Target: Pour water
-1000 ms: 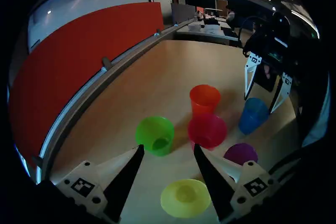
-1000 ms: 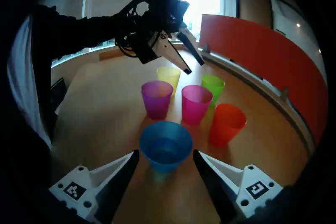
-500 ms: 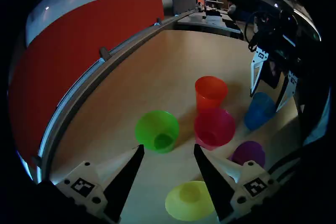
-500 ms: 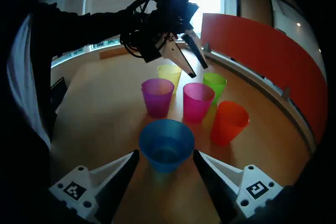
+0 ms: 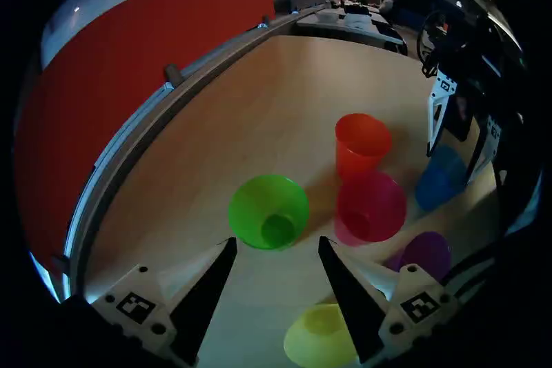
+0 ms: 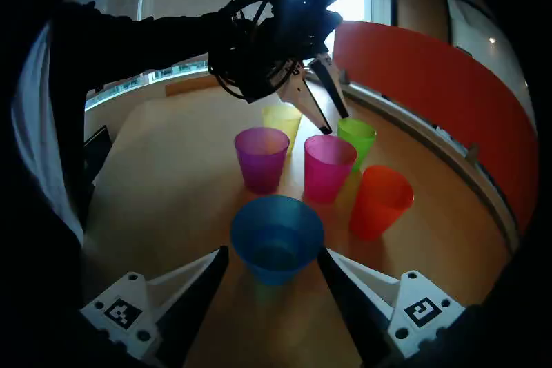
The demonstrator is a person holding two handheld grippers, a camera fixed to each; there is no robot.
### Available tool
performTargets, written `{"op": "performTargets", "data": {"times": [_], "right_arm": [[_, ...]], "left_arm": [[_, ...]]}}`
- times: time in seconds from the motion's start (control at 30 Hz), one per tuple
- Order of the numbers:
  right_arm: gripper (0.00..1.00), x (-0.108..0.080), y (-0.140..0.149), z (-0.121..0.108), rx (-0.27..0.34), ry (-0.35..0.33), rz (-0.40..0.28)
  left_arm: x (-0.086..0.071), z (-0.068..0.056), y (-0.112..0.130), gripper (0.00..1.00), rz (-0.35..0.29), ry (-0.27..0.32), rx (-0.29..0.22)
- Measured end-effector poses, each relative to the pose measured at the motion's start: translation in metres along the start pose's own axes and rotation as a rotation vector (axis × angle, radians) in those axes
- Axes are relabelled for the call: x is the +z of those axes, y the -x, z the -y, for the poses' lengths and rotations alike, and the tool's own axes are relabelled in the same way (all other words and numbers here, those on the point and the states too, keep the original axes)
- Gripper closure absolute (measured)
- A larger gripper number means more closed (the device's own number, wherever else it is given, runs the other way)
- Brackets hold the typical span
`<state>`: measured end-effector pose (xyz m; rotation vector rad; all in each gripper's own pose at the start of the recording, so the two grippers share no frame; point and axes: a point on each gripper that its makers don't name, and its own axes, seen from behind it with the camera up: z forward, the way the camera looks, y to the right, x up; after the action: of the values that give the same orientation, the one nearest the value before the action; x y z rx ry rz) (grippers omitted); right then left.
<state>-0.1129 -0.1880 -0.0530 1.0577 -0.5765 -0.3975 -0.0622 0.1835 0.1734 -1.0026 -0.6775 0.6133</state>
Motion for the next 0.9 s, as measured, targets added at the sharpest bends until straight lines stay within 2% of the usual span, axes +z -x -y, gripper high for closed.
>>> {"op": "performTargets", "data": {"times": [0.4,0.9], "right_arm": [[0.01,0.003,0.002,-0.001,0.007,0.001,0.000],[0.01,0.016,-0.002,-0.001,0.001,-0.011,-0.007]], "left_arm": [[0.011,0.004,-0.005,0.13,0.011,0.007,-0.001],[0.024,0.001,-0.003,0.13,0.032,0.025,0.002]]}}
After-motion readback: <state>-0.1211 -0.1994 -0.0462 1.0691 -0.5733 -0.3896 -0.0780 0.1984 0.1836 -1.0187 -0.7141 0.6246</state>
